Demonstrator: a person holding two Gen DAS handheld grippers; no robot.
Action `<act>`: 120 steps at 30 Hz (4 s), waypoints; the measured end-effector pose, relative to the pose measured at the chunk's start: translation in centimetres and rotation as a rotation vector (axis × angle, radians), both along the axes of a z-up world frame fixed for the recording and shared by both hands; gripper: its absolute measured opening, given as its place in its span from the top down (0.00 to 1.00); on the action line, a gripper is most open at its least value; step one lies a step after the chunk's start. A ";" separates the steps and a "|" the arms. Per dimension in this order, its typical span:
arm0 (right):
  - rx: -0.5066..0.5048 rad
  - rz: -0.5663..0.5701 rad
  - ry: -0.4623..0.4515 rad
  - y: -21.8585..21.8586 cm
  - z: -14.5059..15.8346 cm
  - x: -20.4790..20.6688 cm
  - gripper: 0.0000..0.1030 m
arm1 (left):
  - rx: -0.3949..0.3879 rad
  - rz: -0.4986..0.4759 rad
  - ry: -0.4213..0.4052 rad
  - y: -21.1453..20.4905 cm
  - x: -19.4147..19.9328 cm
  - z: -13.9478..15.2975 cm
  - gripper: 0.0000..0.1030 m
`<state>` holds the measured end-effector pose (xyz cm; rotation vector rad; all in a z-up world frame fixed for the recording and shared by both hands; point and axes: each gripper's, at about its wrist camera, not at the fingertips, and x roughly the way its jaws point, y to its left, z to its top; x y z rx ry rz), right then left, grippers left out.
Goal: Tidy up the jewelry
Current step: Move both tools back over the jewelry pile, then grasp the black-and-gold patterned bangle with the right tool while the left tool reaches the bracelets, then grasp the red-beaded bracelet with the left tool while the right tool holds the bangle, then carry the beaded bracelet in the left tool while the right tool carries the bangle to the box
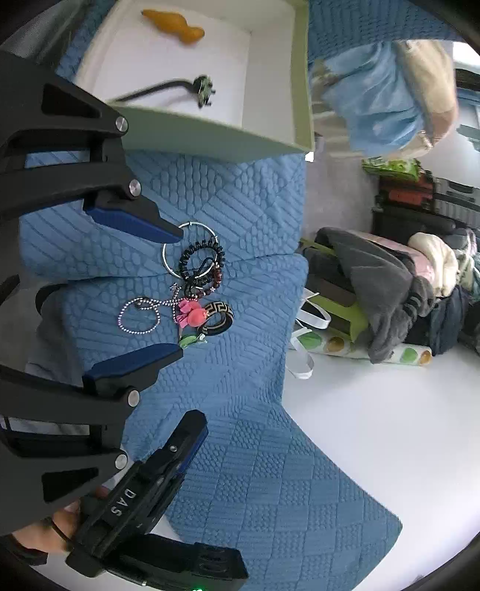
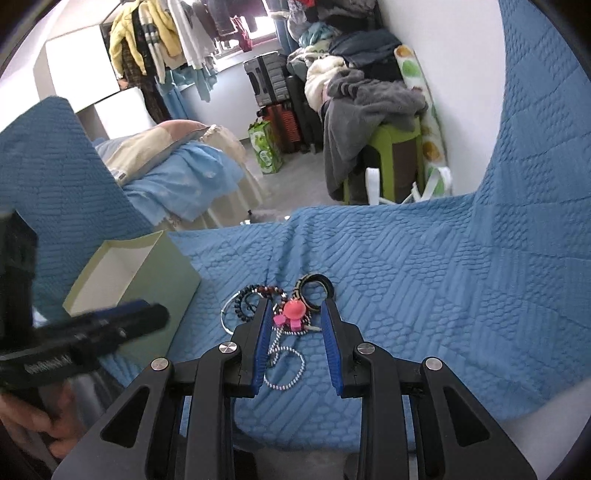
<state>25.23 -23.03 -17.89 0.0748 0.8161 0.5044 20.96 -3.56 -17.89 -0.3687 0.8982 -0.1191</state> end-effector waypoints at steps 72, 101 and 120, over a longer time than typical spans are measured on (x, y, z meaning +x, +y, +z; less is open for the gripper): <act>-0.109 -0.078 0.256 0.8 -6.1 5.8 0.94 | -0.059 -0.113 0.193 -0.7 2.6 -6.2 0.91; -0.183 -0.058 0.225 2.3 -7.4 3.7 0.94 | -0.145 -0.011 0.231 1.7 -0.1 -9.8 0.94; -0.152 -0.127 0.118 1.4 -1.0 3.0 0.94 | -0.115 -0.038 0.058 2.6 1.3 0.3 0.98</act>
